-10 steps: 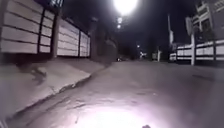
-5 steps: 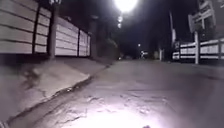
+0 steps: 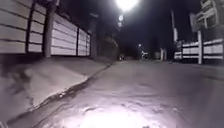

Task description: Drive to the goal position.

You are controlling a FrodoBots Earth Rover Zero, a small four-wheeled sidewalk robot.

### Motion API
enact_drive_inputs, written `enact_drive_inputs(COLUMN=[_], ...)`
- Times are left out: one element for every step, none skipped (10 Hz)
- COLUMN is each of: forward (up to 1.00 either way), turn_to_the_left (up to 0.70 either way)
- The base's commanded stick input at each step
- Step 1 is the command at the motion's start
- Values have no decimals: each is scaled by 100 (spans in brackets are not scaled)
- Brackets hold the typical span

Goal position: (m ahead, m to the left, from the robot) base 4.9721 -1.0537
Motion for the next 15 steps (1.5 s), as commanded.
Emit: enact_drive_inputs(forward=[70, 70, 70, 70, 70, 70, 70, 70, 70, 70, 70, 70, 70, 70, 70], turn_to_the_left=[0, 0, 0, 0, 0, 0, 0, 0, 0, 0, 0, -10, -30, -29, -21])
